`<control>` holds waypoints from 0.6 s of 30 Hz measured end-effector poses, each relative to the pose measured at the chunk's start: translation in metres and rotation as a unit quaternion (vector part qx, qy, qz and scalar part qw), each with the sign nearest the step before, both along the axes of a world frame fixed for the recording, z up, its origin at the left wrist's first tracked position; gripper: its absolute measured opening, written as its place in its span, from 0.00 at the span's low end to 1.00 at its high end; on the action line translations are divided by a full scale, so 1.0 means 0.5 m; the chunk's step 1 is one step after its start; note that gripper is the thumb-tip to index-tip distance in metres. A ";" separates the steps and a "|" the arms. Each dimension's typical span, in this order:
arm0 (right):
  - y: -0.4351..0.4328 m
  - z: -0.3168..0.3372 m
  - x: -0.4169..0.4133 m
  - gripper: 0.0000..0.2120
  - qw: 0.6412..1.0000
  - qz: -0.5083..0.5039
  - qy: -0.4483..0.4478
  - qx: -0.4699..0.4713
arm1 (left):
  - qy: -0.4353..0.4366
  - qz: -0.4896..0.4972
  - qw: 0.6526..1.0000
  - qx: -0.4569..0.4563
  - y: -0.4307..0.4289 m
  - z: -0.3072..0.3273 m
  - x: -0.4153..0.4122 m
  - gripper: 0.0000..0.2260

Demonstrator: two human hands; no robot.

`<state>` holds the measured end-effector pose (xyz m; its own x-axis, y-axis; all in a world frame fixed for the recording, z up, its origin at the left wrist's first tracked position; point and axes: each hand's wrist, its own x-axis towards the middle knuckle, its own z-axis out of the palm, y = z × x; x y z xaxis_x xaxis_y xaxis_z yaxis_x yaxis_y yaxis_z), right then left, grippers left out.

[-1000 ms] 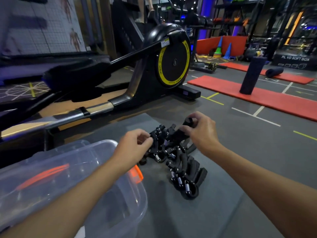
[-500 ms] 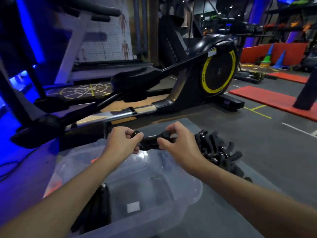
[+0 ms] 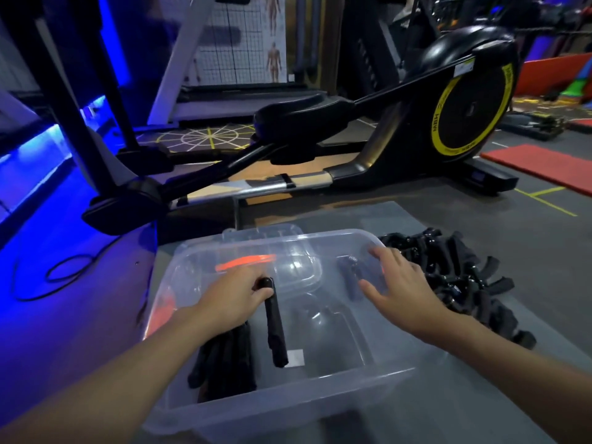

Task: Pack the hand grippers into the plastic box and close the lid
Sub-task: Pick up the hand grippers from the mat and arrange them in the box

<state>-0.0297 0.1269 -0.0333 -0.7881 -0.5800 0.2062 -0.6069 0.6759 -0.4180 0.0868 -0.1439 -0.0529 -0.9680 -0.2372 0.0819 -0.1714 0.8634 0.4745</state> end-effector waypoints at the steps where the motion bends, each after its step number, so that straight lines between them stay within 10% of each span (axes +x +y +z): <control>1: -0.003 -0.002 -0.002 0.25 1.000 0.006 0.005 0.007 | -0.017 -0.001 1.000 -0.013 -0.004 -0.009 -0.002 0.05; 18: -0.038 -0.034 -0.023 0.26 0.981 -0.032 0.135 0.137 | -0.151 0.040 0.986 -0.052 -0.054 -0.114 0.004 0.04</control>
